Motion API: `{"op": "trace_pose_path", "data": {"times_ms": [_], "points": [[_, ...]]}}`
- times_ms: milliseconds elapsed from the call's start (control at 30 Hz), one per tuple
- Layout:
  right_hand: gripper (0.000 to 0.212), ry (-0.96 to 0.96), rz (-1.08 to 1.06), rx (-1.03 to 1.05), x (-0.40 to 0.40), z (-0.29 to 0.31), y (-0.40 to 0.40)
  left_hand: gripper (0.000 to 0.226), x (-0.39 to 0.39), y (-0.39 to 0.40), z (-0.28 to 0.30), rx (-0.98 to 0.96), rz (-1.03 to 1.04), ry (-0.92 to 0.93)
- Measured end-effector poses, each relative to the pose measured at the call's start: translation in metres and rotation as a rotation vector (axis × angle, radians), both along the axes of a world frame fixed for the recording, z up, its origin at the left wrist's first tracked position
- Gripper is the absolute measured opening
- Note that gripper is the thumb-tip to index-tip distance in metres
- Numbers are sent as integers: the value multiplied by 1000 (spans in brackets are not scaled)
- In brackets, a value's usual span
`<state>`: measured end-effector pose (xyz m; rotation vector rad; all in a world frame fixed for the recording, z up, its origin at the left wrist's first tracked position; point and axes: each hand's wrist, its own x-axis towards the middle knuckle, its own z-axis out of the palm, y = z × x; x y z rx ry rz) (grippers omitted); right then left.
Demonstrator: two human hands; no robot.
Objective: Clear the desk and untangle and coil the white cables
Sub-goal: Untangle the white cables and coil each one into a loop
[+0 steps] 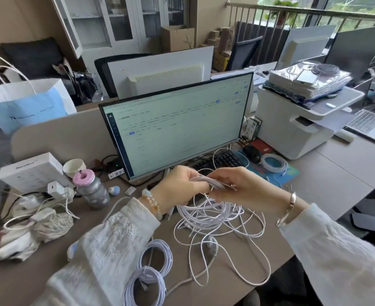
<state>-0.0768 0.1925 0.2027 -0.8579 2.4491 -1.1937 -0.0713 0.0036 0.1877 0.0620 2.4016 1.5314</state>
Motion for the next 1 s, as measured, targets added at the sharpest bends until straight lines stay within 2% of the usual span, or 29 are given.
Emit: {"op": "trace_pose_path", "data": {"times_ms": [133, 200, 267, 400, 467, 500, 600, 667, 833, 900, 1000], "points": [[13, 19, 52, 31, -16, -5, -3, 29, -3, -5, -12, -57, 140, 105], [17, -48, 76, 14, -24, -5, -3, 32, -5, -9, -13, -64, 101, 110], [19, -108, 81, -10, -33, -8, -1, 25, -7, -12, -13, -117, 39, 183], [33, -178, 91, -35, -49, -15, 3, 32, -14, -8, -13, -336, -41, 244], [30, -240, 102, -50, -55, -17, 7, 36, -21, -4, -15, -418, -87, 195], [28, -263, 101, -60, -58, -17, 10, 36, -23, -3, -14, -354, -108, 151], [24, -263, 79, -92, -69, -19, 18, 32, -31, 4, -13, 161, -60, -112], [26, -233, 81, -73, -74, -21, 21, 27, -34, 6, -11, 419, -51, -281], [26, -210, 123, -89, -84, -24, 16, 54, -45, 4, -12, 714, -30, -661], [25, -222, 137, -102, -90, -27, 11, 53, -46, 1, -15, 809, -8, -700], [22, -248, 157, -97, -100, -31, 7, 44, -48, 0, -17, 836, 67, -666]]}}
